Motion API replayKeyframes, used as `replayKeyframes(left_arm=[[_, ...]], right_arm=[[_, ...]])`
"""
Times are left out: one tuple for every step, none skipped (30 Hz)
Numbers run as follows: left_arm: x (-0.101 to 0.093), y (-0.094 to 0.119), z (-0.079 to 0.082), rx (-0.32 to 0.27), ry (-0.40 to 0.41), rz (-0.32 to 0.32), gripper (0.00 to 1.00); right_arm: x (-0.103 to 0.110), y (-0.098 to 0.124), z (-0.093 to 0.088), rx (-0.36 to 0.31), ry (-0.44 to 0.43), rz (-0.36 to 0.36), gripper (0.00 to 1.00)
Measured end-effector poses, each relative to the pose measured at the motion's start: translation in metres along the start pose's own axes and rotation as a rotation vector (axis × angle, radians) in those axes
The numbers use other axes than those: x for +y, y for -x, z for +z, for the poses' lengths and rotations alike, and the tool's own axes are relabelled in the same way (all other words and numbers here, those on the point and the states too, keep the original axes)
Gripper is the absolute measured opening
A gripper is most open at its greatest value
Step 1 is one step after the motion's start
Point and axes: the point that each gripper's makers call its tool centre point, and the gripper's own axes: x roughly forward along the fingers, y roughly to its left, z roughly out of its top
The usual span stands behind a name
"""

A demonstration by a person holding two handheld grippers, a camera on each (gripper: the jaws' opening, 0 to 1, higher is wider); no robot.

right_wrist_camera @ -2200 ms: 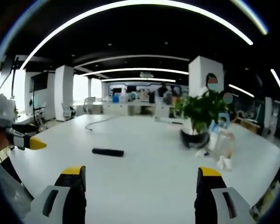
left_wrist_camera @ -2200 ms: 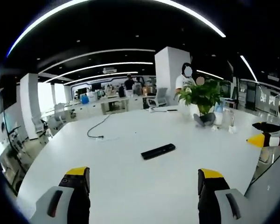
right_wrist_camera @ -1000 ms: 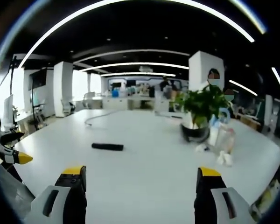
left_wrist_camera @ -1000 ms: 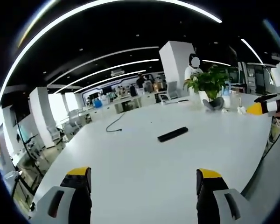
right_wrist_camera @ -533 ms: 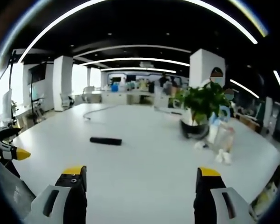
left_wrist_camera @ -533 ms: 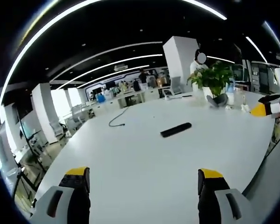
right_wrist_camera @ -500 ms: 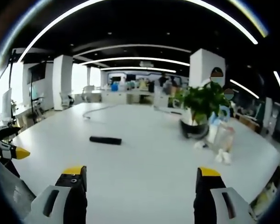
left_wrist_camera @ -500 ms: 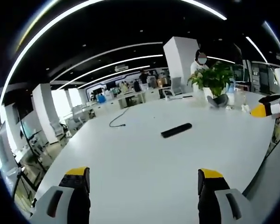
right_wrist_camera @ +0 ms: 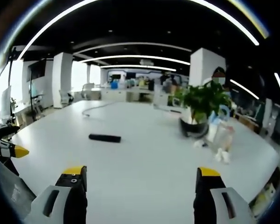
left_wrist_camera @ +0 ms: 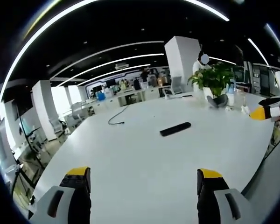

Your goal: Press the specified remote control buttons in sequence, fully releasing each button before pressing the next.

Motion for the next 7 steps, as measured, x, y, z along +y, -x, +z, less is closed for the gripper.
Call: replayKeyframes(left_arm=[[-0.0006, 0.0001, 0.0002, -0.001, 0.001, -0.002, 0.98], [-0.0008, 0.0001, -0.0006, 0.003, 0.003, -0.005, 0.98], [-0.001, -0.0001, -0.0017, 0.009, 0.003, -0.006, 0.98], [-0.0011, -0.0005, -0.0038, 0.02, 0.005, -0.006, 0.98], [-0.001, -0.0005, -0.0062, 0.035, 0.01, -0.005, 0.98], [-0.001, -0.0009, -0.0073, 0.04, 0.015, -0.006, 0.98], [-0.001, -0.0011, -0.0078, 0.043, 0.017, -0.007, 0.98]], right_arm=[[-0.0008, 0.0001, -0.0001, -0.001, -0.004, -0.003, 0.96], [-0.0014, 0.0001, -0.0004, 0.0, -0.006, -0.005, 0.96], [-0.0016, 0.0002, -0.0007, 0.003, -0.008, -0.006, 0.96], [-0.0016, 0.0003, -0.0008, 0.004, -0.008, -0.006, 0.96], [-0.0018, 0.0003, -0.0009, 0.005, -0.008, -0.007, 0.96], [-0.0018, 0.0003, -0.0009, 0.005, -0.007, -0.008, 0.96], [-0.0014, 0.0006, -0.0007, 0.005, -0.009, -0.006, 0.96]])
